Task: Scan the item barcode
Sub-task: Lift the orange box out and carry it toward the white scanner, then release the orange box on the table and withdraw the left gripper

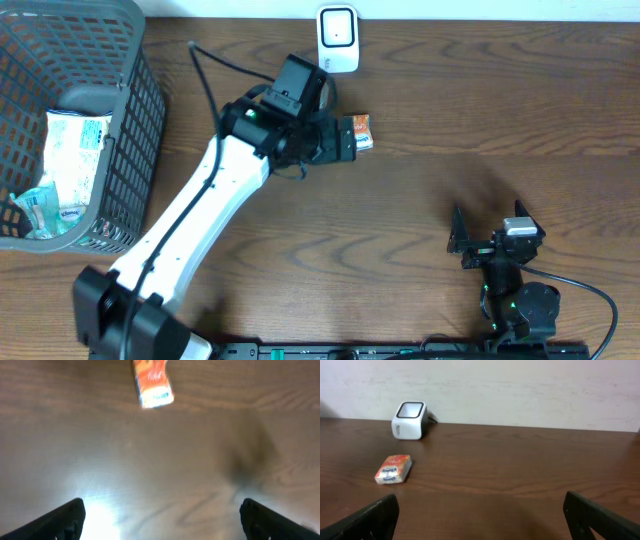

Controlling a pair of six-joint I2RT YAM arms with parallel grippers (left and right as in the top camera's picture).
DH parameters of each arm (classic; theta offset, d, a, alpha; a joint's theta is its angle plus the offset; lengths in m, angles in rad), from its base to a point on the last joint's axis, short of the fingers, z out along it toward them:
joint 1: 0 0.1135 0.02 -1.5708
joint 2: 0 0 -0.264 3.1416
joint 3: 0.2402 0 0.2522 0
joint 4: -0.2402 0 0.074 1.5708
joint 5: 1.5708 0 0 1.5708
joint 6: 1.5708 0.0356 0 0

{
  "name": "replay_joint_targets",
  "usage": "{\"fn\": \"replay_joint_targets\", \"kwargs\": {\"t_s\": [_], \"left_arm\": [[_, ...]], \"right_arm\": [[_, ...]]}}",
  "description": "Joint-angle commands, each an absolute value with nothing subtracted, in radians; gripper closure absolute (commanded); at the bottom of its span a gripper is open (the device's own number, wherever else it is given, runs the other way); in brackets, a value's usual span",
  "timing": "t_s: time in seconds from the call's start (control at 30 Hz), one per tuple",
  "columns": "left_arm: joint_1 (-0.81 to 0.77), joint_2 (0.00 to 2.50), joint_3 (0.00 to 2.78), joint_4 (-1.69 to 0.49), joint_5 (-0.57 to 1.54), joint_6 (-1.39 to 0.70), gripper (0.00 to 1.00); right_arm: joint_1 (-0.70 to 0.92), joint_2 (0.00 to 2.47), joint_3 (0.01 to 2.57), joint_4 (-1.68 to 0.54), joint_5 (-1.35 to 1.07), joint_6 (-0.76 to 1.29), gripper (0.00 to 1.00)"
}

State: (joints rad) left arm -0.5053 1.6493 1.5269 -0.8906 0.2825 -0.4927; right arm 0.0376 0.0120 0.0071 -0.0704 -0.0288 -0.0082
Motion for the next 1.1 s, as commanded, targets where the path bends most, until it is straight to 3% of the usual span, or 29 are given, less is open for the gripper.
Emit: {"fn": "replay_joint_targets", "kwargs": {"t_s": [0.0,0.27,0.6,1.07], "left_arm": [[-0.507,1.632,1.536,-0.976,0.279,-0.479,0.02],[-0.506,1.633,1.536,-1.171,0.322,-0.479,0.02],[-0.514,1.54,1.536,-1.174,0.392,-0.445,0.01],[-0.321,1.201,1.536,-1.13,0.381,-0.439,0.03]], "right_arm": [[0.033,0.007,0.006,-0.075,-0.028,-0.009,0.01],[0.033,0.007,0.006,-0.075,-0.028,-0.009,0.01],[0.033,0.007,0.006,-0.075,-0.028,-0.008,0.01],[0.033,0.007,0.006,-0.075,-0.028,-0.009,0.01]]}}
